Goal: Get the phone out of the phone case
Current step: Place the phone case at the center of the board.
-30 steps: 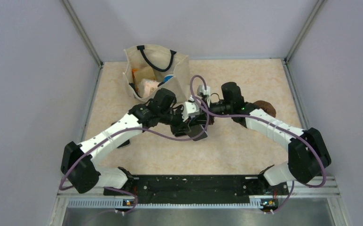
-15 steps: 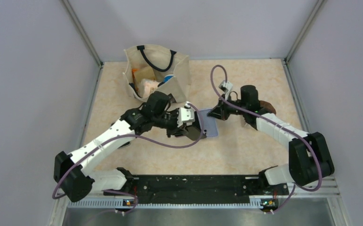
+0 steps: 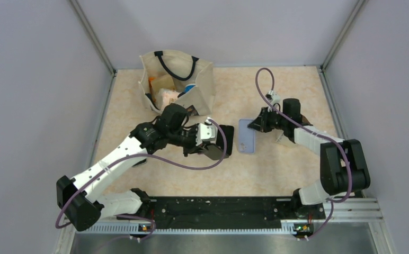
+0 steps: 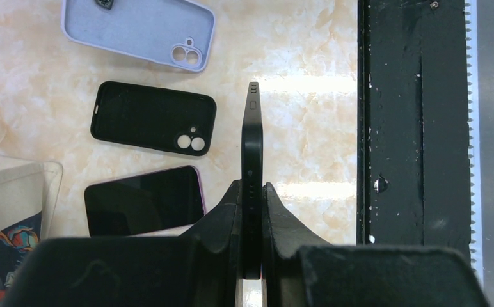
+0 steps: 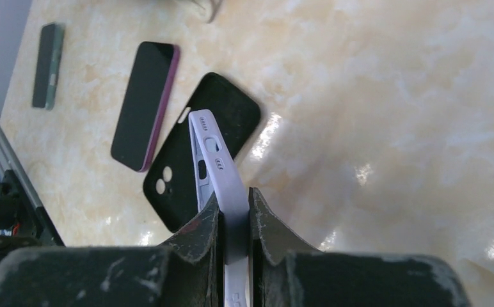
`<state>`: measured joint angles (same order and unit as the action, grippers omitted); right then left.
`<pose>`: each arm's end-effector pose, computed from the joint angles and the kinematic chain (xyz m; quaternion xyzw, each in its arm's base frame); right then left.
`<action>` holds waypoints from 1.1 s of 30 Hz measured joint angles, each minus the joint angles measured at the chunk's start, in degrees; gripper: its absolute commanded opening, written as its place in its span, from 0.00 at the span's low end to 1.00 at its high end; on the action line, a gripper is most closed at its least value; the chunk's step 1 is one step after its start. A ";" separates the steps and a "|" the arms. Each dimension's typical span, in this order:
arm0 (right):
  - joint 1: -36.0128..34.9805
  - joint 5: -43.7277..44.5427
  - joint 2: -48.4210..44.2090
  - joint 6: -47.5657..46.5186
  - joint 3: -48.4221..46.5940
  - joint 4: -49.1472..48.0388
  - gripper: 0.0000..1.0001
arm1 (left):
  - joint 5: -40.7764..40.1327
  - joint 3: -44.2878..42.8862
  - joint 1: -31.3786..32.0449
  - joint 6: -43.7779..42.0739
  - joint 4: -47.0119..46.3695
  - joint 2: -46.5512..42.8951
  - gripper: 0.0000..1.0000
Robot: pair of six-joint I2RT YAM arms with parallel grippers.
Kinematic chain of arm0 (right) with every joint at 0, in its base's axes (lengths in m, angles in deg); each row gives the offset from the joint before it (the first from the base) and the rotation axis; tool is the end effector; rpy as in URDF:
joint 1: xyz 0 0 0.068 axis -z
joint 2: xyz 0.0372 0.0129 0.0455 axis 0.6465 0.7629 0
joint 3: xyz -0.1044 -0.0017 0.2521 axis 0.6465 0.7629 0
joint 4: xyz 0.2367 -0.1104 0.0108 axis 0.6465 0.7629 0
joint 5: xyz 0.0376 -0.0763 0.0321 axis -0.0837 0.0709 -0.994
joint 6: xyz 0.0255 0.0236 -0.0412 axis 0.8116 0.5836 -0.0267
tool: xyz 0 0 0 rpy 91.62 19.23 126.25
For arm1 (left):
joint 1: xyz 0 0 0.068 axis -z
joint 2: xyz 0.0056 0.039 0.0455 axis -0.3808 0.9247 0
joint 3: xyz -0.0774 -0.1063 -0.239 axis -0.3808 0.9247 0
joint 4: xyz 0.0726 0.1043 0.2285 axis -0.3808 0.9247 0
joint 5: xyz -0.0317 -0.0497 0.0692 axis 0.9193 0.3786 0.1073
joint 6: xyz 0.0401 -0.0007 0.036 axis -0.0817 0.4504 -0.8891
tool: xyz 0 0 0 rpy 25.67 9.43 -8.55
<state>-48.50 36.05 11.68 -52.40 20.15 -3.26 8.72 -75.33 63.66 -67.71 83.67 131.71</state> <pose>0.2907 0.0650 0.1946 -0.1283 0.8384 0.3747 0.3744 0.1667 -0.1737 0.3223 0.6249 0.6263 -0.3047 0.3526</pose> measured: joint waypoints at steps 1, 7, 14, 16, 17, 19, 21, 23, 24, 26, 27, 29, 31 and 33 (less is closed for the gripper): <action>0.24 0.42 0.68 0.11 0.00 0.17 0.00 | -0.02 0.00 0.00 0.00 0.02 0.00 0.00; 0.87 2.10 4.50 0.98 -1.64 1.36 0.17 | -0.24 0.00 0.00 0.00 0.04 -0.72 0.00; 0.90 3.23 7.80 0.81 -3.82 3.98 0.61 | -0.79 0.04 0.00 0.02 0.00 -1.75 0.00; 0.90 3.76 8.15 0.22 -4.33 5.25 0.71 | -1.20 0.15 0.00 0.02 -0.07 -1.97 0.00; 0.90 3.91 8.15 -0.04 -4.61 5.86 0.74 | -1.51 0.26 0.00 0.02 -0.07 -2.08 0.00; 0.90 4.15 8.15 -0.57 -5.44 6.64 0.79 | -2.05 0.55 0.00 0.04 -0.09 -2.23 0.00; 0.90 4.42 8.15 -1.27 -6.47 7.30 0.80 | -2.43 0.94 0.00 0.11 -0.15 -2.45 0.00; 0.87 4.92 8.13 -2.01 -7.17 7.74 0.81 | -2.86 1.46 0.00 0.17 -0.15 -2.73 0.00; 0.85 5.27 8.11 -2.36 -7.43 7.89 0.81 | -3.13 1.73 0.00 0.20 -0.17 -2.86 0.00; 0.61 6.23 7.98 -3.30 -7.69 8.57 0.81 | -3.48 2.16 0.00 0.22 -0.24 -3.15 0.00; 0.50 6.88 7.78 -3.80 -7.72 9.16 0.81 | -3.56 2.27 0.00 0.22 -0.24 -3.30 0.00; 0.28 7.87 7.39 -4.74 -7.72 10.12 0.81 | -3.87 2.32 0.00 0.24 -0.35 -3.50 0.00; -0.07 8.26 6.71 -5.49 -7.72 11.02 0.81 | -4.57 2.38 0.00 0.31 -0.74 -3.82 0.00; -0.39 7.58 5.44 -6.14 -7.72 11.23 0.81 | -5.66 2.40 0.00 0.68 -1.29 -4.15 0.00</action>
<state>-48.90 43.64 17.12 -58.54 12.44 7.98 3.06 -72.92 63.66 -67.03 82.38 127.56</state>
